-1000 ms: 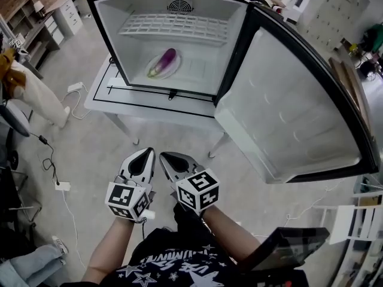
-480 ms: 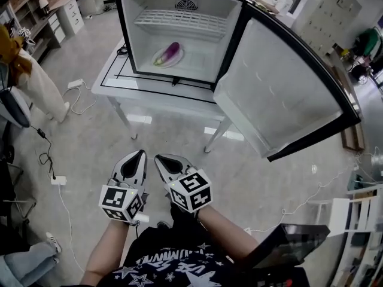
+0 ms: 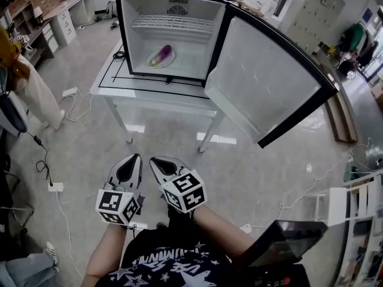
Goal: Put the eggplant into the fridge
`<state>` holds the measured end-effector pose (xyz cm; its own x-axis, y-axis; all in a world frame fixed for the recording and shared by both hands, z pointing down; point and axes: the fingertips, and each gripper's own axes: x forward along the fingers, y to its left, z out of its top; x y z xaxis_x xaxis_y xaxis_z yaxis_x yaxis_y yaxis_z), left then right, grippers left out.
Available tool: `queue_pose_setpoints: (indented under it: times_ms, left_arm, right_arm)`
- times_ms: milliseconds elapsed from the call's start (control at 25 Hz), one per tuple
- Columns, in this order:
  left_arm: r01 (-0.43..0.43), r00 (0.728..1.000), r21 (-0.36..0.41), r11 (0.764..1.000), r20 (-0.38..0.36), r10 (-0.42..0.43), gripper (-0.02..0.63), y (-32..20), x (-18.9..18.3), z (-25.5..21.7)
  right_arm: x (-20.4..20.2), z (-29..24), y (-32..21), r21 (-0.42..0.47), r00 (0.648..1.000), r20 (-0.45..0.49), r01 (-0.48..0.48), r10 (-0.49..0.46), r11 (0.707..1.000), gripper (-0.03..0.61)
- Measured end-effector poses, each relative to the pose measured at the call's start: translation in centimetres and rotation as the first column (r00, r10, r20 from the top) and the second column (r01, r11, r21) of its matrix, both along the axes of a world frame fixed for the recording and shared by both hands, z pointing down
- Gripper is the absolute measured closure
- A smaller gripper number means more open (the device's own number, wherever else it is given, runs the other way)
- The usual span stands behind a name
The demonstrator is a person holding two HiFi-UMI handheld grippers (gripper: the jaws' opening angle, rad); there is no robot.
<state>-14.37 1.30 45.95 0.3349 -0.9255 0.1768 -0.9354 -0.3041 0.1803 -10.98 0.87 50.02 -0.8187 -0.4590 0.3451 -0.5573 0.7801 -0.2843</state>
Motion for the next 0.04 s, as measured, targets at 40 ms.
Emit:
queue_pose_setpoints:
  times_ms: [40]
  left_arm:
    - [0.003,1.000,0.002,1.000,-0.003,-0.003,0.606,0.51,-0.25,-0.10]
  right_arm:
    - [-0.18,-0.07,0.46,0.004,1.000,-0.005,0.001,-0.001,1.000,0.572]
